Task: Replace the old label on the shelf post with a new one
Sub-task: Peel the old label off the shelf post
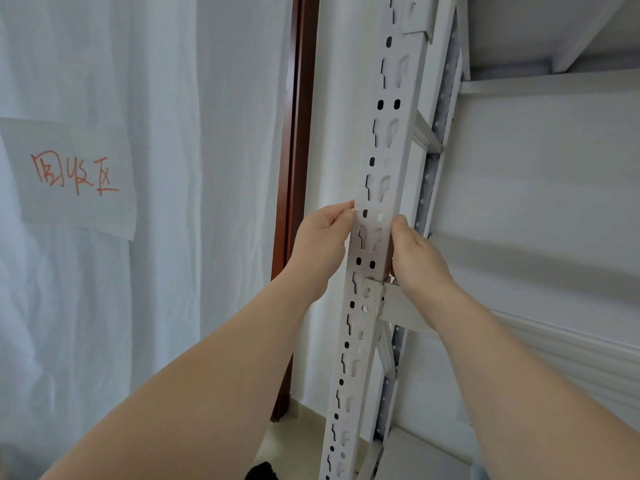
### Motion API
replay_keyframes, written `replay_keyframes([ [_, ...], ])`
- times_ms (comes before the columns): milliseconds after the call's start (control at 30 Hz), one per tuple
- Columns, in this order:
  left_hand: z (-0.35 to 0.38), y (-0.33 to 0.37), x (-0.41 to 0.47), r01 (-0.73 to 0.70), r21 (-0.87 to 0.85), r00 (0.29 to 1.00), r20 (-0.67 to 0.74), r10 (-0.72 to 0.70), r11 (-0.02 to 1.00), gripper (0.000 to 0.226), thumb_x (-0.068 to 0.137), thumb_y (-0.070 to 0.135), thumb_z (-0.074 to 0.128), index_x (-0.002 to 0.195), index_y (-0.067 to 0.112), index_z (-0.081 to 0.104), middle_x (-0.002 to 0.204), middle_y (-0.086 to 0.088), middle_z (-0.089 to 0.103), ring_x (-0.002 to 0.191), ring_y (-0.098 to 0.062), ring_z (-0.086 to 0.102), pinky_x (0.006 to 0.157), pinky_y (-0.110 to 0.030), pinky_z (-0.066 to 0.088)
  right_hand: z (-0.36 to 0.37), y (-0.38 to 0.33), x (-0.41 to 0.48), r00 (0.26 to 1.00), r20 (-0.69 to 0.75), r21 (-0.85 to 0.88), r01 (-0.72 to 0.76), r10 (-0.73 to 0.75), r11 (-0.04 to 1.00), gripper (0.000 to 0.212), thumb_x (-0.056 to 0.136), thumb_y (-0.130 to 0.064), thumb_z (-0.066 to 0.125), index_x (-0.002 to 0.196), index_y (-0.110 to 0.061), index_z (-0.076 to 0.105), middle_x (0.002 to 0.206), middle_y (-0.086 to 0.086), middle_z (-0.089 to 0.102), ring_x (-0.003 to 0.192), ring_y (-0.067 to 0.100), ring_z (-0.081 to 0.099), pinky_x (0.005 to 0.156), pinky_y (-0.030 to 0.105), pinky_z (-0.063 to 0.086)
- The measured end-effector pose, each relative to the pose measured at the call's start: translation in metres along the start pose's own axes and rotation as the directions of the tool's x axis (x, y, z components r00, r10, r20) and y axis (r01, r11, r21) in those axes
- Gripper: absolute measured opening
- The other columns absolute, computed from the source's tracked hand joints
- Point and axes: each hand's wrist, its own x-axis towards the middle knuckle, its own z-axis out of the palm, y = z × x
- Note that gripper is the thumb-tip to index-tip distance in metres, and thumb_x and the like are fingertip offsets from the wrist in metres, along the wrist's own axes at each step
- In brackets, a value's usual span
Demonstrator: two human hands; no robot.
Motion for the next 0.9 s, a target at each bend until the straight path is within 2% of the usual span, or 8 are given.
replay_keyframes([
  [67, 0.004, -0.001, 0.000, -0.018, 0.058, 0.996, -0.084, 0.023, 0.998, 0.042, 0.097, 0.021, 0.046, 0.057, 0.029, 0.050, 0.039, 0.017, 0.045, 0.041, 0.002, 0.043, 0.052, -0.014, 0.033, 0.000, 0.000, -0.001, 1.000, 0.001, 0.005, 0.002, -0.002, 1.000, 0.046, 0.093, -0.057, 0.019, 0.072, -0.030, 0.047, 0.078, -0.006, 0.051, 0.089, 0.025, 0.049, 0.102, 0.050, 0.043],
  [100, 0.005, 0.000, 0.000, -0.039, 0.118, 0.990, -0.130, 0.054, 0.992, 0.041, 0.096, 0.026, 0.048, 0.055, 0.027, 0.044, 0.040, 0.015, 0.040, 0.041, -0.002, 0.039, 0.051, -0.016, 0.030, 0.000, 0.000, -0.001, 1.000, 0.003, 0.006, 0.002, -0.002, 1.000, 0.045, 0.092, -0.058, 0.018, 0.072, -0.030, 0.048, 0.081, -0.005, 0.052, 0.090, 0.025, 0.050, 0.103, 0.050, 0.043],
  [167, 0.007, 0.001, 0.003, -0.064, 0.270, 0.976, -0.182, 0.117, 0.961, 0.028, 0.094, 0.036, 0.050, 0.071, 0.021, 0.055, 0.052, 0.014, 0.046, 0.049, -0.001, 0.044, 0.050, -0.014, 0.034, -0.001, 0.001, -0.001, 1.000, 0.008, 0.000, 0.007, -0.007, 1.000, 0.047, 0.093, -0.057, 0.019, 0.075, -0.028, 0.051, 0.082, -0.004, 0.054, 0.091, 0.025, 0.052, 0.104, 0.051, 0.044],
  [233, 0.007, 0.003, 0.007, -0.083, 0.362, 0.968, -0.193, 0.162, 0.929, 0.028, 0.095, 0.039, 0.047, 0.086, 0.014, 0.057, 0.061, 0.009, 0.048, 0.055, 0.001, 0.047, 0.055, -0.012, 0.038, -0.002, 0.003, 0.001, 1.000, 0.014, -0.012, 0.014, -0.013, 1.000, 0.051, 0.095, -0.055, 0.019, 0.079, -0.023, 0.055, 0.082, -0.002, 0.057, 0.092, 0.027, 0.055, 0.104, 0.050, 0.045],
  [433, 0.008, 0.003, 0.012, -0.066, 0.536, 0.969, -0.165, 0.181, 0.841, 0.034, 0.096, 0.034, 0.041, 0.069, 0.014, 0.043, 0.060, 0.005, 0.045, 0.058, -0.014, 0.042, 0.057, -0.031, 0.038, -0.002, 0.003, 0.002, 1.000, 0.024, -0.025, 0.021, -0.021, 0.999, 0.056, 0.095, -0.056, 0.018, 0.093, -0.020, 0.060, 0.091, -0.002, 0.060, 0.104, 0.030, 0.058, 0.105, 0.051, 0.043],
  [533, 0.009, 0.000, 0.009, -0.111, 0.603, 0.962, -0.133, 0.238, 0.790, 0.033, 0.098, 0.029, 0.038, 0.071, 0.011, 0.040, 0.061, 0.001, 0.044, 0.062, -0.022, 0.044, 0.061, -0.039, 0.042, -0.002, 0.002, 0.001, 1.000, 0.016, -0.020, 0.016, -0.015, 1.000, 0.049, 0.097, -0.053, 0.019, 0.078, -0.025, 0.053, 0.081, -0.005, 0.053, 0.094, 0.027, 0.052, 0.101, 0.048, 0.043],
  [767, 0.013, 0.002, 0.009, -0.123, 0.551, 0.955, -0.161, 0.250, 0.825, 0.026, 0.095, 0.015, 0.037, 0.075, 0.000, 0.046, 0.065, -0.010, 0.047, 0.062, -0.024, 0.041, 0.062, -0.046, 0.042, -0.002, 0.001, 0.001, 1.000, 0.013, 0.016, 0.015, -0.016, 1.000, 0.046, 0.098, -0.053, 0.018, 0.078, -0.027, 0.050, 0.088, -0.003, 0.053, 0.093, 0.025, 0.049, 0.105, 0.051, 0.042],
  [900, 0.010, 0.000, 0.005, -0.092, 0.479, 0.966, -0.170, 0.196, 0.873, 0.022, 0.091, 0.010, 0.037, 0.073, 0.002, 0.044, 0.059, -0.001, 0.041, 0.056, -0.017, 0.035, 0.053, -0.033, 0.035, -0.003, 0.000, 0.001, 1.000, 0.020, -0.001, 0.023, -0.023, 1.000, 0.046, 0.098, -0.052, 0.019, 0.068, -0.027, 0.043, 0.075, -0.005, 0.048, 0.089, 0.026, 0.047, 0.101, 0.049, 0.042],
])
